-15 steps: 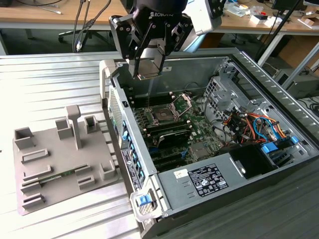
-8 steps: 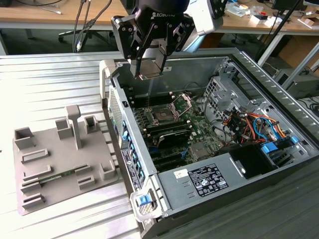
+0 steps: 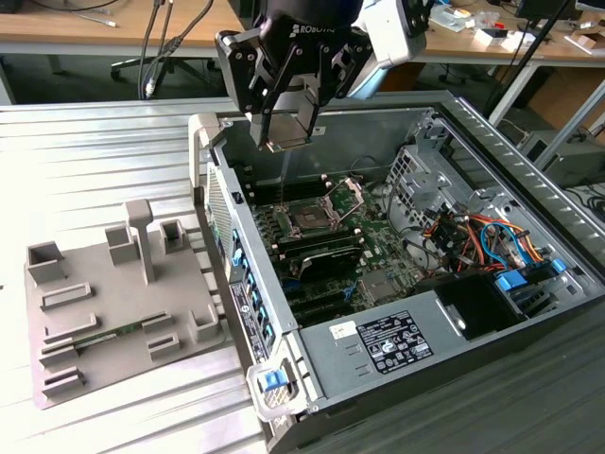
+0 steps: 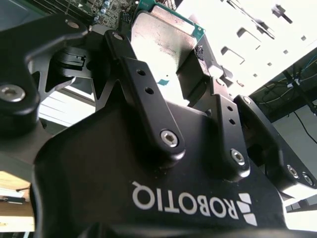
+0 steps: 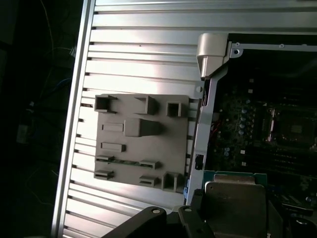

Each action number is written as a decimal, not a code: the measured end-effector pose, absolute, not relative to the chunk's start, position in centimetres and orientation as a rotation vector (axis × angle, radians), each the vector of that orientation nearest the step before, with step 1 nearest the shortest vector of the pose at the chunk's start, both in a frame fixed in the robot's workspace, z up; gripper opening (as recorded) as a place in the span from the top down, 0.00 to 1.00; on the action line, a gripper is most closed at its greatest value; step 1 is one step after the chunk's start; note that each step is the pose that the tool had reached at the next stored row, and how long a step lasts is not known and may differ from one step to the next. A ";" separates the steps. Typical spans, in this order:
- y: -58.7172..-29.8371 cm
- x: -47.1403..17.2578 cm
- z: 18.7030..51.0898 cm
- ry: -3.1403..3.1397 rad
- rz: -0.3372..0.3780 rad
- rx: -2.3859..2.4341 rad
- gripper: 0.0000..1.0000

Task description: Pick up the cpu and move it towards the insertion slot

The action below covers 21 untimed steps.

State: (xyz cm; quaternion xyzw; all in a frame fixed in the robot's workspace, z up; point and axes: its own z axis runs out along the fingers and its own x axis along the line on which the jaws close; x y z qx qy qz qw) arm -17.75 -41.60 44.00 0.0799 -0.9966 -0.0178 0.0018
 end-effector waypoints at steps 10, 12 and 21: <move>-41.6 -17.4 43.9 -3.127 -0.056 0.251 0.45; -41.6 -17.3 43.9 -3.127 -0.056 0.251 0.45; -41.6 -16.7 43.9 -3.127 -0.056 0.251 0.45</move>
